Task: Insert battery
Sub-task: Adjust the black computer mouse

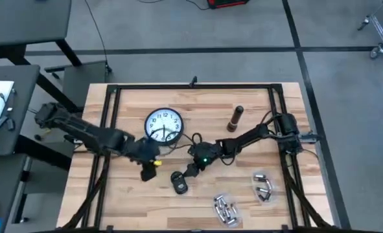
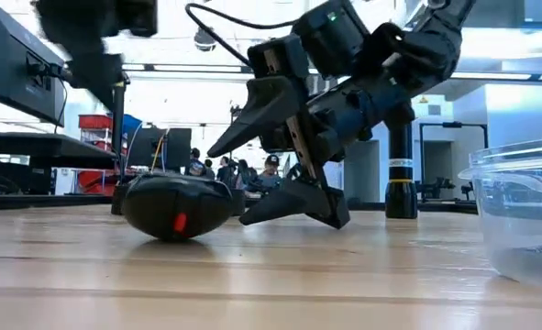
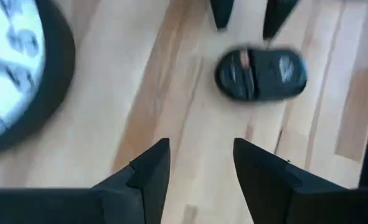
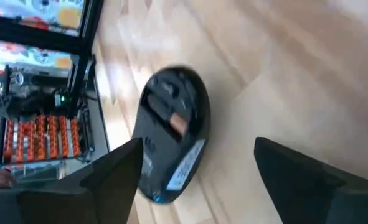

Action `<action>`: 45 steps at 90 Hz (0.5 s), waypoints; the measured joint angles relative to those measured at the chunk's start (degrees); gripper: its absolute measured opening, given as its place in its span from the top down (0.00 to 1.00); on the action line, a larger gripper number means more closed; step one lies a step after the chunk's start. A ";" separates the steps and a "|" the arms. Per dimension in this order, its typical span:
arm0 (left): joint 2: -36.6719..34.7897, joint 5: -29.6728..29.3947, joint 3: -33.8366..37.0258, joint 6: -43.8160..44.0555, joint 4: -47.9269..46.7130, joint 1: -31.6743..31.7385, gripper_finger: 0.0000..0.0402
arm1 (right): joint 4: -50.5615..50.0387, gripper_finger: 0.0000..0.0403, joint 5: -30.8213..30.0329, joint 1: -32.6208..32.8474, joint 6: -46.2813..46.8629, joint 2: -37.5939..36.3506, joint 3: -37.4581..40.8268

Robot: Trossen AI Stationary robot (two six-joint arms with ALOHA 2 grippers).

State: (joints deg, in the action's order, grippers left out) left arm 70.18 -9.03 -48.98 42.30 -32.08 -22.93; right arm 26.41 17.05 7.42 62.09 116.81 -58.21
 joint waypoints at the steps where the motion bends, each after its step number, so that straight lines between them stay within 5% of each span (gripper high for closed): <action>1: 0.07 -0.14 0.37 0.55 0.54 -0.63 0.61 | -0.01 0.26 -0.01 -0.02 -0.02 0.00 -0.01; 22: 8.24 -3.86 5.80 8.02 17.47 -9.53 0.61 | -0.79 0.26 1.02 1.32 -1.16 -0.07 -0.01; 45: 22.55 -6.43 5.89 6.14 33.51 -7.78 0.61 | -3.07 0.26 -2.75 5.99 -0.31 -0.22 -0.07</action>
State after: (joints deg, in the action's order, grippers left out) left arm 92.73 -15.45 -43.09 48.43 1.44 -30.71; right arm 23.34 14.30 13.41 61.78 116.60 -58.28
